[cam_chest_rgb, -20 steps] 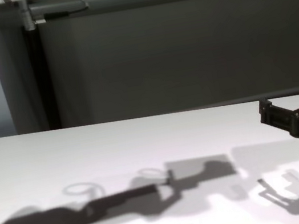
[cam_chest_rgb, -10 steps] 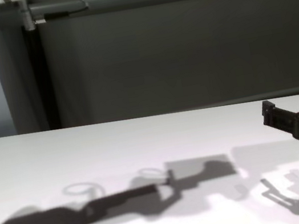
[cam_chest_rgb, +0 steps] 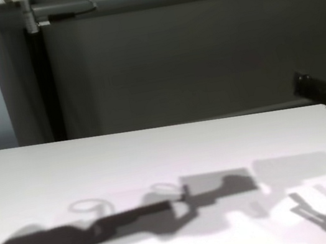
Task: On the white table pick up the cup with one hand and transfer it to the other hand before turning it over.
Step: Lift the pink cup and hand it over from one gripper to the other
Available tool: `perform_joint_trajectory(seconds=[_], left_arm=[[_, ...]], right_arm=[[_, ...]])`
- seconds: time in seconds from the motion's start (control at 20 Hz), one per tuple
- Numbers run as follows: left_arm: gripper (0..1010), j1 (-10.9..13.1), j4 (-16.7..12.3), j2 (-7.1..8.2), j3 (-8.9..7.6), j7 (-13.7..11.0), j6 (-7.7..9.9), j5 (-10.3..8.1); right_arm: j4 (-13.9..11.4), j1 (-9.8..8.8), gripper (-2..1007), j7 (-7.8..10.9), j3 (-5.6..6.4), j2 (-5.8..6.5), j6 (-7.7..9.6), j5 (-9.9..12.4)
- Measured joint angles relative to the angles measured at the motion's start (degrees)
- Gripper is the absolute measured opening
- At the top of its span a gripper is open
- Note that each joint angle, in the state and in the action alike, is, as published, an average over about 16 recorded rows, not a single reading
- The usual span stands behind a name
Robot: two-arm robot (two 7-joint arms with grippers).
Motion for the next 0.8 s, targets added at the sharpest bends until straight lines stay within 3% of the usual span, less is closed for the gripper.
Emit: perform_joint_trajectory(seconds=[0.4,0.8], left_arm=[[50,0.00,0.00,0.00,0.00,0.00,-0.02,0.00],[50,0.00,0.00,0.00,0.00,0.00,-0.03,0.00]], right_arm=[[-1.30,0.19,1000,4.58,3.09,-2.00,-1.14,7.13],[-0.57,1.25,1001,9.62,5.36,-2.96,-1.63,15.91]])
